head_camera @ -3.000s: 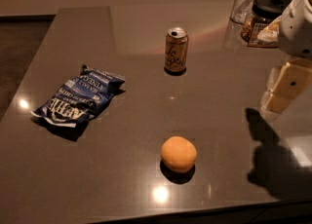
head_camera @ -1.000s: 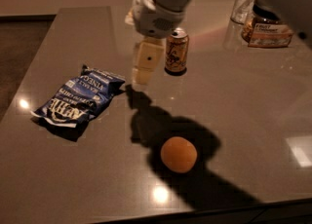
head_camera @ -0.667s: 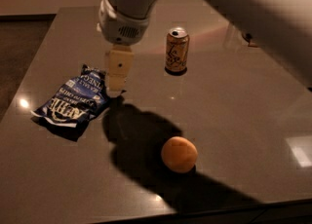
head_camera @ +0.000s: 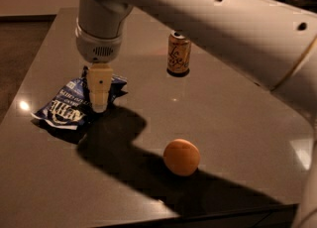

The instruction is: Move blue chip bag near orange can

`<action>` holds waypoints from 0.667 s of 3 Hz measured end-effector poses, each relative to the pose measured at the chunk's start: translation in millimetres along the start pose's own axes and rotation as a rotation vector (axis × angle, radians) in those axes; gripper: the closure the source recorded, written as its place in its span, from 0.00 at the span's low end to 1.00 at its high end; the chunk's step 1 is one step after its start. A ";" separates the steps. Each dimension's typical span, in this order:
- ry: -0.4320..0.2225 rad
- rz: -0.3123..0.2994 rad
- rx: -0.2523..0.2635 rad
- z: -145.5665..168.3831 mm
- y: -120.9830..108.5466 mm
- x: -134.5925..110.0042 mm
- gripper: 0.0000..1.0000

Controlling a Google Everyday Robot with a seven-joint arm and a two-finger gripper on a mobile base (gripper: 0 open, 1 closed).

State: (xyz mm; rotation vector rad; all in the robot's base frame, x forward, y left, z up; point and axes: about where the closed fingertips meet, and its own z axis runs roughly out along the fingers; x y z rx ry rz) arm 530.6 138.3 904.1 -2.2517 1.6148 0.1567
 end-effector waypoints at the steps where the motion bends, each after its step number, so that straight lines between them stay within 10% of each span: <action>1: 0.038 0.001 -0.026 19.7 -5.2 5.3 0.00; 2: 0.073 0.005 -0.043 32.8 -11.0 13.0 0.12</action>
Offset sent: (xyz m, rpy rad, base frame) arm 0.0316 0.0014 -0.0479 -0.1281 0.0310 -0.0185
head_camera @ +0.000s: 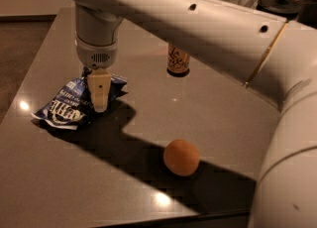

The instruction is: Move blue chip bag near orange can

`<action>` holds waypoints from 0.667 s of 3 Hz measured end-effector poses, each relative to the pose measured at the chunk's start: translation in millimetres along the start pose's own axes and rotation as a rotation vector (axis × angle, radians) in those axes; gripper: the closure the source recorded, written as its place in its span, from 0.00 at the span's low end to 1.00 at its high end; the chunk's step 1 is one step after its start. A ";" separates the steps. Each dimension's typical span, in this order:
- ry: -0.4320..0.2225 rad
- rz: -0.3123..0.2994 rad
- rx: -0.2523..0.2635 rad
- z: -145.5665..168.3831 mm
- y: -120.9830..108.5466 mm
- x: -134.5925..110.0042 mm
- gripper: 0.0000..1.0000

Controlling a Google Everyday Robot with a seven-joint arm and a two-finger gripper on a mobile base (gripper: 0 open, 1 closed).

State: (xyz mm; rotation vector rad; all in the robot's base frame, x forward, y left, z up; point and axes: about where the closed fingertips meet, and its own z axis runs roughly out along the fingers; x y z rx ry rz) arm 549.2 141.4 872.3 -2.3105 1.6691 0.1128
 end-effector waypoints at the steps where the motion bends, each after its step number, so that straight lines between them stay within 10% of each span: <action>1: 0.034 0.012 -0.017 9.4 -4.7 13.4 0.28; 2: 0.076 0.029 -0.020 6.4 -11.6 32.7 0.59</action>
Offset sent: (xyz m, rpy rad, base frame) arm 0.0277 -0.0343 -0.0127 -0.0980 0.0066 -0.0488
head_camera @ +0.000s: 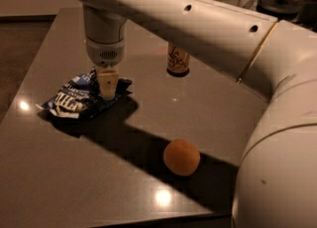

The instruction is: Move blue chip bag near orange can

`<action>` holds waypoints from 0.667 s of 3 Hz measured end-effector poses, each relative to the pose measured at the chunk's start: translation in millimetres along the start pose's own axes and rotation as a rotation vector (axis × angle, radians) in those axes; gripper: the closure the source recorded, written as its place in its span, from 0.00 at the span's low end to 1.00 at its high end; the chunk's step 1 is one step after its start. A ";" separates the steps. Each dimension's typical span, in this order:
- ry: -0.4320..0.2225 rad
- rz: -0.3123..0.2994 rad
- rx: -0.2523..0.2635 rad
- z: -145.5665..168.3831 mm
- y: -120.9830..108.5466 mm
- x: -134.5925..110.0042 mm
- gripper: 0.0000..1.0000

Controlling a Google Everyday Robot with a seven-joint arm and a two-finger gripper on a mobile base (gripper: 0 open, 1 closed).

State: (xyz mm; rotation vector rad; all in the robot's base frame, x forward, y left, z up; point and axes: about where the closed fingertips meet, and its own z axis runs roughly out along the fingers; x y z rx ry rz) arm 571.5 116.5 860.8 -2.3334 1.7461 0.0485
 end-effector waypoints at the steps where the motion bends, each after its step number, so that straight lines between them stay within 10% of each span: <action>1: 0.033 0.028 0.015 -14.2 -11.6 20.5 0.83; 2: 0.104 0.085 0.028 -27.4 -28.5 59.7 1.00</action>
Offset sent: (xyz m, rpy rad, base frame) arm 0.0557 -0.0823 0.0347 -0.1264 -0.0497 -0.1521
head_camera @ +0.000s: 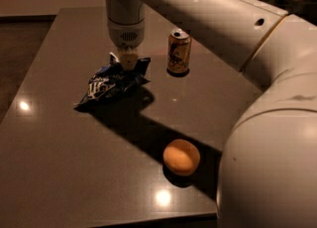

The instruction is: Move blue chip bag near orange can

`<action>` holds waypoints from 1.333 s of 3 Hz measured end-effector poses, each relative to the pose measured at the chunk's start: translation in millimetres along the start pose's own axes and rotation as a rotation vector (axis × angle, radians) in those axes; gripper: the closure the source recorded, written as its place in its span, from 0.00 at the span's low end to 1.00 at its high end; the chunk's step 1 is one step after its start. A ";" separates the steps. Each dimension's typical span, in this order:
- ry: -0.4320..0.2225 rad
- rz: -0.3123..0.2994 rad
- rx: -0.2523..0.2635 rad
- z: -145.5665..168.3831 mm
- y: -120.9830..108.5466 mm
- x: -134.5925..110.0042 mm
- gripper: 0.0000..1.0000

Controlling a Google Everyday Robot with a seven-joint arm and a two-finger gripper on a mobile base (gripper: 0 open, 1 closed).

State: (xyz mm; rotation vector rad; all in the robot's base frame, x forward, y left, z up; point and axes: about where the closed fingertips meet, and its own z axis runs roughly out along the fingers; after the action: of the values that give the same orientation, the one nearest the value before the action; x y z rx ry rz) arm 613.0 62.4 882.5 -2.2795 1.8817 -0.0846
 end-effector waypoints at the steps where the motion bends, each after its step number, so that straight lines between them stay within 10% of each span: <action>1: 0.063 0.058 0.003 -0.3 -15.7 35.5 0.96; 4: 0.097 0.147 0.023 0.3 -25.8 75.8 0.29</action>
Offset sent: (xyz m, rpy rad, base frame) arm 0.0372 -0.0873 -0.0007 -0.1334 0.0109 -0.1854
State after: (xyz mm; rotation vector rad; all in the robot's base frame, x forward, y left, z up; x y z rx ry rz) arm 652.7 -7.1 881.2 -2.1506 2.0788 -0.1984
